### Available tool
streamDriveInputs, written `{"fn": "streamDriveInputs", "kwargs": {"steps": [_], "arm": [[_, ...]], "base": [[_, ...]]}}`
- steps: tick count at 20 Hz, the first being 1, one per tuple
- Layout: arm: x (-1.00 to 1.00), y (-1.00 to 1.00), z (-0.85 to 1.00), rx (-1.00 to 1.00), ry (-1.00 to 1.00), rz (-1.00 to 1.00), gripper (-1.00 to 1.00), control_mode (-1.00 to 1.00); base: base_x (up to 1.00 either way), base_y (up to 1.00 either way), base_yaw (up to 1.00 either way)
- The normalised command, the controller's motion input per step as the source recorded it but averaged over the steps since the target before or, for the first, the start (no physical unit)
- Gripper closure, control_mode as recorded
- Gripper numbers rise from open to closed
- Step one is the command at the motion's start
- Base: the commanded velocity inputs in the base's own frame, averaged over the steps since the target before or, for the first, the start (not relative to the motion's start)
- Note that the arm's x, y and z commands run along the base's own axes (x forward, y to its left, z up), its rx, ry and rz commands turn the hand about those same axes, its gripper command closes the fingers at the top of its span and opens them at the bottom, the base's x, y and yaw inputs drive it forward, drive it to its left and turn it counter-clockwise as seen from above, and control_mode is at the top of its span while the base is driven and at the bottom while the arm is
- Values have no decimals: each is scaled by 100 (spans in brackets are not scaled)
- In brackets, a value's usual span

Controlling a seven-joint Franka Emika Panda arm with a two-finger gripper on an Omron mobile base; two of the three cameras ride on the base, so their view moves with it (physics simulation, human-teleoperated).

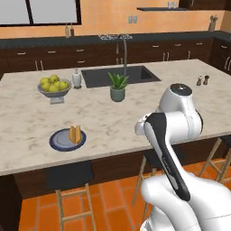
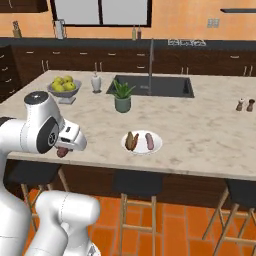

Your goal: Place one bun and one sausage from the bowl on each plate.

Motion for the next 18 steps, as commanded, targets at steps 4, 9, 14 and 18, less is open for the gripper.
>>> {"fn": "streamDriveInputs", "kwargs": {"steps": [4, 9, 14, 18], "arm": [[0, 0, 0, 0, 0, 0, 100, 100], [0, 0, 0, 0, 0, 0, 100, 100], [0, 0, 0, 0, 0, 0, 100, 100], [0, 0, 0, 0, 0, 0, 100, 100]], "base": [[17, 100, 0], [21, 88, 0], [31, 66, 0], [46, 20, 0]]}}
